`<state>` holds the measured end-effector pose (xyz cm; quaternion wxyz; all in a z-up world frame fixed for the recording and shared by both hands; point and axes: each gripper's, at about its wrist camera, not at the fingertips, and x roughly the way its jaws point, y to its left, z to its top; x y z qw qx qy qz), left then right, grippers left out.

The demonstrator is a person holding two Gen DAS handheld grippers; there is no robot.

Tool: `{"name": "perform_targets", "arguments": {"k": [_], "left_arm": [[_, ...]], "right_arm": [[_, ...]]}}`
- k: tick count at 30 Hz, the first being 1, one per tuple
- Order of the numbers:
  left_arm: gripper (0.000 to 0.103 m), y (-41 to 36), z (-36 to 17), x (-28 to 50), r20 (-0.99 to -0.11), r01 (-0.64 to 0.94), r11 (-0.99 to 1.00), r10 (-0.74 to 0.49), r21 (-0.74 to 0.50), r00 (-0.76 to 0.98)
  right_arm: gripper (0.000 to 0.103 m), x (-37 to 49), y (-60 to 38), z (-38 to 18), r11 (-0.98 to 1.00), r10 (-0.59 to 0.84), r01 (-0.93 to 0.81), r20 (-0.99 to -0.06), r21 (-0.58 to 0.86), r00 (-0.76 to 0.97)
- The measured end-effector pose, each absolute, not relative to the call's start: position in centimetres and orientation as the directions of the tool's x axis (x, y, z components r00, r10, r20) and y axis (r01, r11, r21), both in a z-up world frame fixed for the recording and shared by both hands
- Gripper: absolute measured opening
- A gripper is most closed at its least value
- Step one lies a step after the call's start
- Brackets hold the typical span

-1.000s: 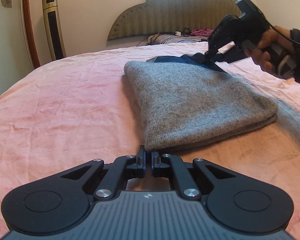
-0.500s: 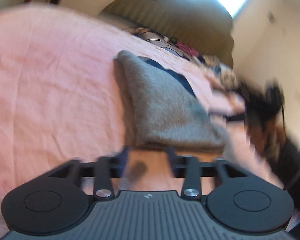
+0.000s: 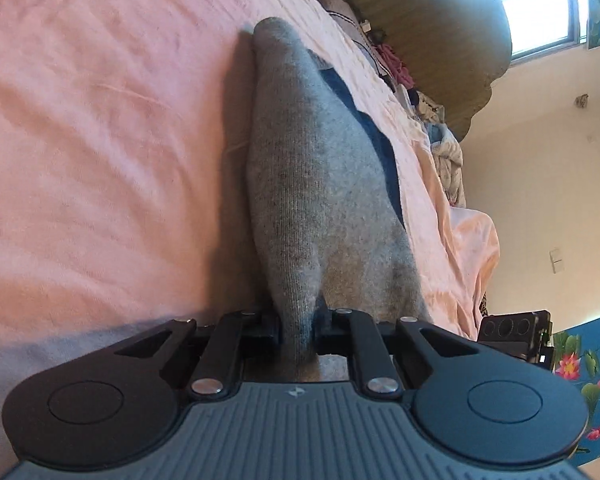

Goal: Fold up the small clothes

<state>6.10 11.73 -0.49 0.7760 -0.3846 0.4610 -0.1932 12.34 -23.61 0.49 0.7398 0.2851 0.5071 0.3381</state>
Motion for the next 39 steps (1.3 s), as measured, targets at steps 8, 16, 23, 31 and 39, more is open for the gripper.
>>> {"name": "perform_targets", "arguments": {"k": [8, 16, 23, 31, 39], "left_arm": [[0.015, 10.9, -0.2, 0.1, -0.627, 0.029, 0.720, -0.623, -0.694, 0.468], [0.060, 9.4, 8.0, -0.3, -0.546, 0.193, 0.876, -0.434, -0.442, 0.717], [0.071, -0.6, 4.0, 5.0, -0.634, 0.313, 0.937, -0.148, 0.156, 0.759], [0.072, 1.2, 2.8, 4.6, -0.576, 0.310, 0.940, -0.177, 0.141, 0.798], [0.071, -0.4, 4.3, 0.7, -0.571, 0.304, 0.937, -0.155, 0.174, 0.806]], "right_arm": [[0.019, 6.8, -25.0, 0.4, 0.619, 0.785, -0.279, -0.581, 0.734, 0.213], [0.065, 10.6, -26.3, 5.9, 0.652, 0.736, -0.295, -0.488, 0.699, 0.469], [0.079, 21.3, -16.9, 5.6, 0.752, 0.659, -0.382, -0.614, 0.537, 0.434], [0.070, 23.9, -17.9, 3.2, 0.781, 0.624, -0.349, -0.645, 0.518, 0.441], [0.088, 23.8, -10.8, 8.1, 0.615, 0.785, -0.476, -0.542, 0.629, 0.299]]}}
